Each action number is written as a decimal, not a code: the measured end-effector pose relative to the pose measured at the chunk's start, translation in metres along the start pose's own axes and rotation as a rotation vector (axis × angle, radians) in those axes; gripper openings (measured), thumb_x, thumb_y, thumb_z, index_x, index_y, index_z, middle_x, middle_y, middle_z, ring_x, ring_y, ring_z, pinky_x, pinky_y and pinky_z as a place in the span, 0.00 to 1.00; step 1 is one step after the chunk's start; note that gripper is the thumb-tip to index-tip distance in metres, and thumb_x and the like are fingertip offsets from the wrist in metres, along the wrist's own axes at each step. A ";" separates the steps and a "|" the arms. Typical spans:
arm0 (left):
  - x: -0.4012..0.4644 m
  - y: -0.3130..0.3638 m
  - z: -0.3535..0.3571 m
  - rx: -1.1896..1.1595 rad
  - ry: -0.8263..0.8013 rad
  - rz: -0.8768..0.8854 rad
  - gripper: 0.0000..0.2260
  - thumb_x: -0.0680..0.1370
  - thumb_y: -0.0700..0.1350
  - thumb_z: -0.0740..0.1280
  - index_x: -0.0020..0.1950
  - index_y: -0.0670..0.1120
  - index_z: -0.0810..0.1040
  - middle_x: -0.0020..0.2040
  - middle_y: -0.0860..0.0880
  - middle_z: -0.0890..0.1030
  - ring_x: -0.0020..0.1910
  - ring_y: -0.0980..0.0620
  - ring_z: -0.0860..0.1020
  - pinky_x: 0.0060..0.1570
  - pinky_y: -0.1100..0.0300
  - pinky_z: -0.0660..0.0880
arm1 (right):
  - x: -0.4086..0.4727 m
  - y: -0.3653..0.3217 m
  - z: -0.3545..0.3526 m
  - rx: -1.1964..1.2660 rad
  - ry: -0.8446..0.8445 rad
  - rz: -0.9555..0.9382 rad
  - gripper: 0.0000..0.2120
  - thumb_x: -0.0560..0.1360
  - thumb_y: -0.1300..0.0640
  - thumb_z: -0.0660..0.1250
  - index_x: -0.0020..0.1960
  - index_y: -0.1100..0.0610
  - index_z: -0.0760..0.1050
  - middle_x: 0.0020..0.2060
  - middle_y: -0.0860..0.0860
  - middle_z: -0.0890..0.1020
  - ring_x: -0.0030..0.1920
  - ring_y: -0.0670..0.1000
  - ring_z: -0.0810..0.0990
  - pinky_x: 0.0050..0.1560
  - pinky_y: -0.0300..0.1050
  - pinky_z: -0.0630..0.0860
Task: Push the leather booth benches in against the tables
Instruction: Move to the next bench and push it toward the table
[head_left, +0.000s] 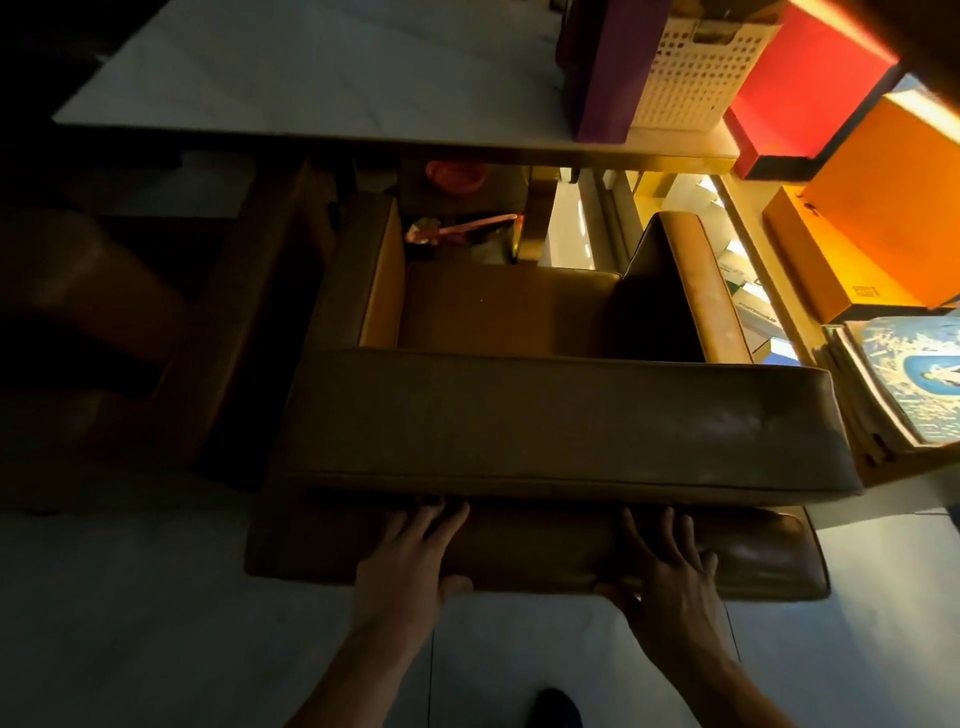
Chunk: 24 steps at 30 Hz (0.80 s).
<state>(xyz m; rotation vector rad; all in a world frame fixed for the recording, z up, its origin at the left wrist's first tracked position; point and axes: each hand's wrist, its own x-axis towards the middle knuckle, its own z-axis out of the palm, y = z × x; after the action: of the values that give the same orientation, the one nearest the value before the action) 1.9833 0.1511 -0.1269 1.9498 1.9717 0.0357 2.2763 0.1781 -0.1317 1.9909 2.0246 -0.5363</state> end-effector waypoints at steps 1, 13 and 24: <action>0.003 0.001 0.000 0.003 0.003 0.004 0.35 0.73 0.66 0.65 0.76 0.65 0.52 0.74 0.63 0.59 0.72 0.52 0.58 0.57 0.51 0.74 | 0.002 0.000 0.000 -0.005 0.003 -0.001 0.44 0.75 0.31 0.58 0.77 0.41 0.32 0.80 0.57 0.38 0.78 0.63 0.36 0.77 0.69 0.49; 0.087 0.014 -0.014 -0.032 0.041 -0.037 0.34 0.74 0.62 0.67 0.76 0.64 0.55 0.76 0.58 0.59 0.76 0.49 0.53 0.63 0.46 0.73 | 0.087 0.005 -0.041 -0.057 0.112 -0.054 0.43 0.74 0.31 0.61 0.80 0.43 0.42 0.80 0.59 0.47 0.79 0.64 0.44 0.75 0.67 0.56; 0.151 0.013 -0.029 -0.009 0.047 -0.064 0.35 0.73 0.60 0.70 0.76 0.62 0.58 0.74 0.57 0.62 0.73 0.48 0.57 0.62 0.46 0.73 | 0.145 -0.004 -0.076 -0.085 0.138 -0.080 0.44 0.74 0.29 0.60 0.81 0.43 0.44 0.80 0.59 0.50 0.79 0.64 0.46 0.74 0.67 0.59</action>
<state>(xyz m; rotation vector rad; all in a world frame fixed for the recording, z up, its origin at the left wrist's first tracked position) 1.9908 0.3048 -0.1324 1.8948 2.0595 0.0748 2.2735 0.3416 -0.1246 1.9537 2.1769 -0.3300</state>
